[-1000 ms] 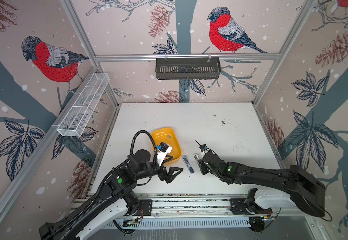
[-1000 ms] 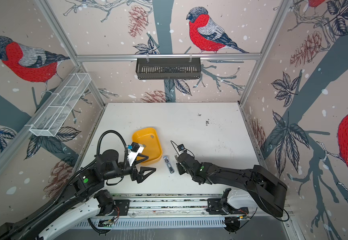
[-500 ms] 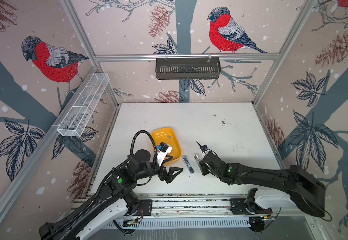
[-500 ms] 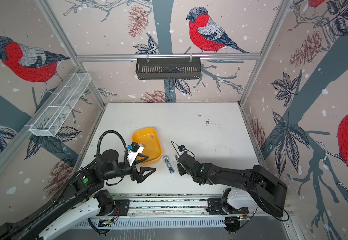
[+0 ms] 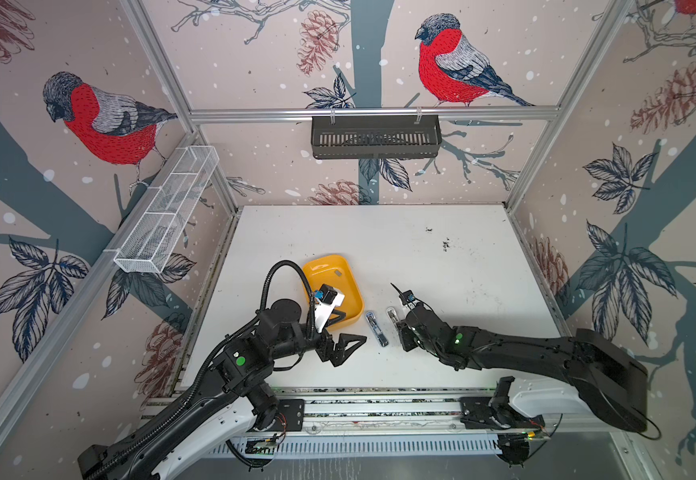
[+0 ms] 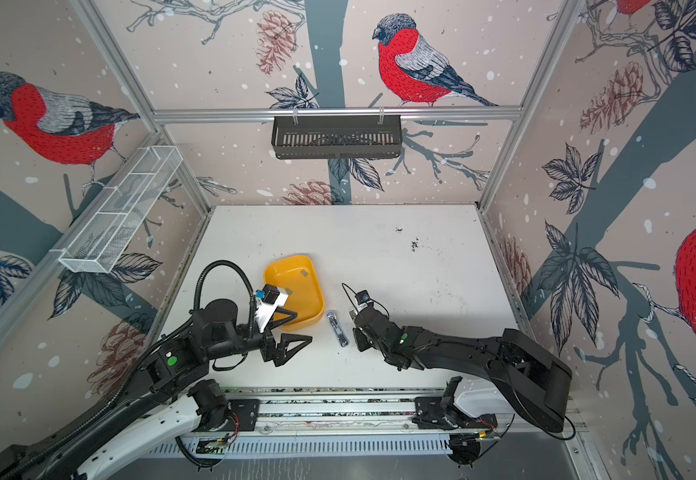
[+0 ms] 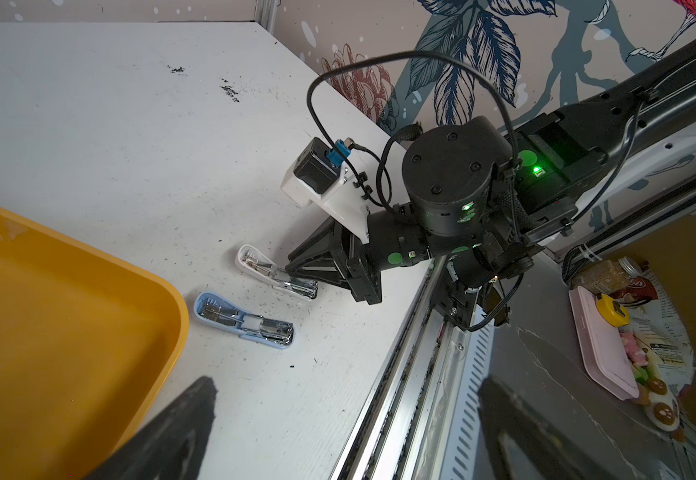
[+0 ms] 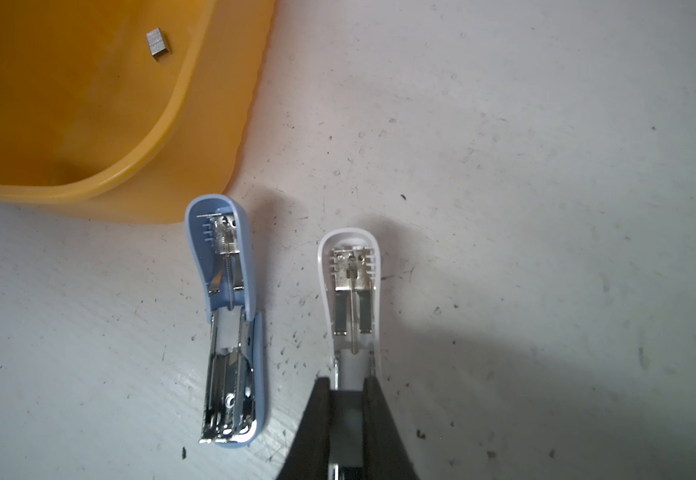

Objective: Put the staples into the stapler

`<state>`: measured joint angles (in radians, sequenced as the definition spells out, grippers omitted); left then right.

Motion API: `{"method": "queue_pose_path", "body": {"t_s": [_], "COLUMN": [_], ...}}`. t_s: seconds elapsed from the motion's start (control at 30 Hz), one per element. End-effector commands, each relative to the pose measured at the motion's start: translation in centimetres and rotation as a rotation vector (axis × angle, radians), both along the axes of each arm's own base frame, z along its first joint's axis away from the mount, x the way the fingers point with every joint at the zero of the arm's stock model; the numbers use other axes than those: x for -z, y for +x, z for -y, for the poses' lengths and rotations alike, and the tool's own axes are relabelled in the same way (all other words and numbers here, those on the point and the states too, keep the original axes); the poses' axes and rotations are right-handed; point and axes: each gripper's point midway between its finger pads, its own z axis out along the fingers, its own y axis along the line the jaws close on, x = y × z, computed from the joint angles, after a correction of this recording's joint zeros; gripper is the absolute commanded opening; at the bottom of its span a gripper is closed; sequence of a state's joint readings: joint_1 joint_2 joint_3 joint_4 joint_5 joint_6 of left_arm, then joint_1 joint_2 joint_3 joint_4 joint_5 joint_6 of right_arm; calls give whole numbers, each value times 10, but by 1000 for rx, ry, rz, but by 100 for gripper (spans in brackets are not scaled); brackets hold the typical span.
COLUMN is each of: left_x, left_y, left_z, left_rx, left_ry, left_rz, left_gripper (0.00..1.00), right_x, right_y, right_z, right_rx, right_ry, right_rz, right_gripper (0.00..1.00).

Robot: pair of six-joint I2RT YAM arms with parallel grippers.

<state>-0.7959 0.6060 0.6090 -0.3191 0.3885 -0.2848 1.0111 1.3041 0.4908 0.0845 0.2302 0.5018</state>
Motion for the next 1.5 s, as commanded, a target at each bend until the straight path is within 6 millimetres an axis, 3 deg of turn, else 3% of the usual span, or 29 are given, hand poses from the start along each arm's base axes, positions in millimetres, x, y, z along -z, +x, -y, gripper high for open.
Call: {"method": "queue_pose_path", "body": {"t_s": [0.0, 1.47], "left_x": [-7, -6], "left_y": [1, 1], "left_z": [2, 2], "left_rx": [3, 3], "left_ry": [-21, -20], "left_rz": [26, 23], "left_gripper": [98, 98], "right_x": [-3, 9], "right_y": [1, 0], "right_z": [-5, 4], "right_rx": [6, 26], "right_ry": [30, -9], "right_rz": [-3, -14], "right_gripper": [10, 10]}}
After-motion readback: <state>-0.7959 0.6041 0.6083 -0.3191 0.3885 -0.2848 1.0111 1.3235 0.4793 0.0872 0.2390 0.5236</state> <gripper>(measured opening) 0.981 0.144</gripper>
